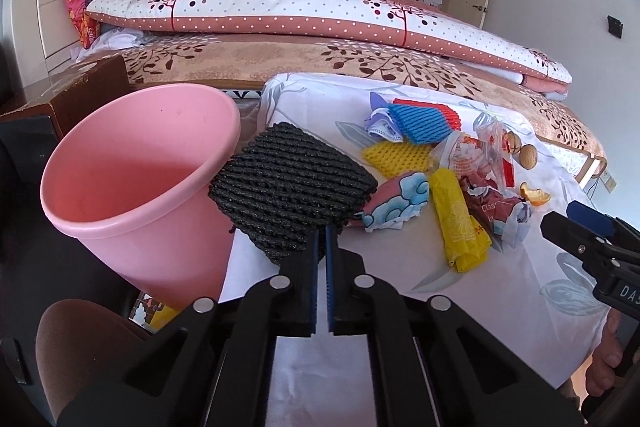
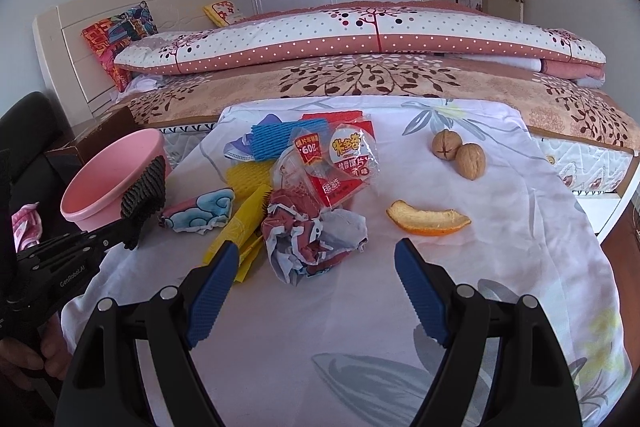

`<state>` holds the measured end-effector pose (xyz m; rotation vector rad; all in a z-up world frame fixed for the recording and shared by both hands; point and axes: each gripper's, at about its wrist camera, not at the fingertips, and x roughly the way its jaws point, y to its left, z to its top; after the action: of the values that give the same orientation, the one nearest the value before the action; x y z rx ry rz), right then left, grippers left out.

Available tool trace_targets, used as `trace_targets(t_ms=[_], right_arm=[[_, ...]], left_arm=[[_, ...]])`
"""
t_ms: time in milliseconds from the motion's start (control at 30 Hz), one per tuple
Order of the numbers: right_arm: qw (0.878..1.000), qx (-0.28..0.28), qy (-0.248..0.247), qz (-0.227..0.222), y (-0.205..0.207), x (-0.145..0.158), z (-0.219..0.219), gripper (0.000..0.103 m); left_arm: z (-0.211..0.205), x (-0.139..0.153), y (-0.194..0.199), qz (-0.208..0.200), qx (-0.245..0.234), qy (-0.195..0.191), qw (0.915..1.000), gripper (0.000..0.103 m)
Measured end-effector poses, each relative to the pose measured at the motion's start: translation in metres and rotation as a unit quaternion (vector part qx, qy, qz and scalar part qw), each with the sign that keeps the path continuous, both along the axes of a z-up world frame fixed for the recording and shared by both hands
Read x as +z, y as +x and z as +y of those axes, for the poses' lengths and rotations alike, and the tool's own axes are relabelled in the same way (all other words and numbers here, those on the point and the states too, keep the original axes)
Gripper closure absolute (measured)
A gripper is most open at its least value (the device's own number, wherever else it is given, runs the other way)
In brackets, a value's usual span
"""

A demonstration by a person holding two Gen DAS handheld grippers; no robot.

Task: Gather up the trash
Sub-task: 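Lift the black pad with the left tool while the right tool grasps crumpled red-white paper, then carry both items over the pink bin and open both tools to drop them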

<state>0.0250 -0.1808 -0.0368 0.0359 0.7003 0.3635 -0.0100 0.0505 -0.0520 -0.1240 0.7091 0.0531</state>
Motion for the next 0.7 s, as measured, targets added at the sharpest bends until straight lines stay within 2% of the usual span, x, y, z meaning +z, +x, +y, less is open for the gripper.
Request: trace_targets(t_ms=[100,467,600,700], right_arm=[[1.000,0.002,0.011,0.010,0.003,-0.001,-0.001,0.025],[0.997,0.016,0.034,0.060,0.023,-0.009,0.006,0.044],[0.996,0.021,0.031,0.075,0.030,-0.015,0.012,0.060],[0.995,0.025,0.036,0.089,0.032,-0.019,0.011,0.082]], left_arm=[[-0.004,0.008,-0.003,-0.015,-0.015,0.000,0.9998,0.101],[-0.019,0.024,-0.012,-0.053,-0.060,-0.005,0.9968,0.101],[-0.018,0.024,-0.013,-0.054,-0.064,-0.008,0.9965,0.101],[-0.017,0.024,-0.013,-0.055,-0.067,-0.011,0.9962,0.101]])
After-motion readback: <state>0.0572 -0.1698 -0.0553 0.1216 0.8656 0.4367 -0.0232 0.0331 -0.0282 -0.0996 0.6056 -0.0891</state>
